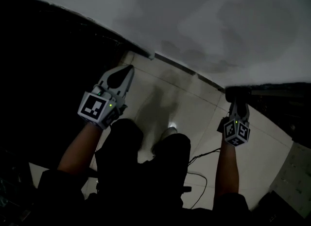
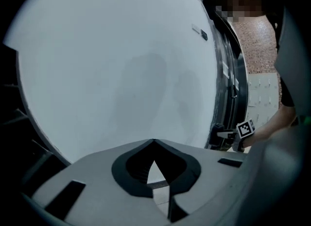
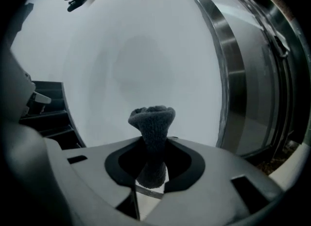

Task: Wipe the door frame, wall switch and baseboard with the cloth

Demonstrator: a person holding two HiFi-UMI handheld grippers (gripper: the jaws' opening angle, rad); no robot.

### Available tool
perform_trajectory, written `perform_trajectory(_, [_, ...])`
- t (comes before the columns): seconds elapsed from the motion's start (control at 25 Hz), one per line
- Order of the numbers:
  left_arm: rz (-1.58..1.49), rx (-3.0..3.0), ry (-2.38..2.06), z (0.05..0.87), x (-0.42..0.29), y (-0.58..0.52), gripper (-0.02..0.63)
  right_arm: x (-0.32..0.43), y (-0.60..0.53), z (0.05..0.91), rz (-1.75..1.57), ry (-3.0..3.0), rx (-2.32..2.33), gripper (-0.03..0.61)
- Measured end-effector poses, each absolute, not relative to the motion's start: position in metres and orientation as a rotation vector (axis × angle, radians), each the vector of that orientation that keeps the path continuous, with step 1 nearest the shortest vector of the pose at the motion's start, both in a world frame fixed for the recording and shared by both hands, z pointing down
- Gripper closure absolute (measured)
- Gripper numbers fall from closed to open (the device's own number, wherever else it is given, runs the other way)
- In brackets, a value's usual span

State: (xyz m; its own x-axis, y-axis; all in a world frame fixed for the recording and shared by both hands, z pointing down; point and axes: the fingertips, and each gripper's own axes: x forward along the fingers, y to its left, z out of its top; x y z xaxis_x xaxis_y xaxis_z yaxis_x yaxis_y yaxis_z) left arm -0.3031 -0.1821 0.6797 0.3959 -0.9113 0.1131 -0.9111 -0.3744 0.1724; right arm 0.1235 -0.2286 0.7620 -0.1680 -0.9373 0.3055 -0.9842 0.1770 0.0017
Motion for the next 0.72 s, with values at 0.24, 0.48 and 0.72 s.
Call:
perform_trajectory(0.24, [-0.079, 2.32, -1.7, 0.494, -0.33, -0.149, 0.623, 0.123, -0.196, 0.527, 0.244, -2.339, 1.934, 0.489])
perform_trajectory(0.48, [-0.268, 2.367, -1.675, 0.334, -0.307, -0.145, 0.623, 0.123, -0.168, 0.352, 0.175, -2.488, 2.03, 0.489])
perform_trajectory(0.72, [-0.33, 2.515, -1.639, 0.251, -0.291, -0.117, 0.623, 0.091, -0.131, 0.278, 0.132, -2.598, 2.052, 0.494])
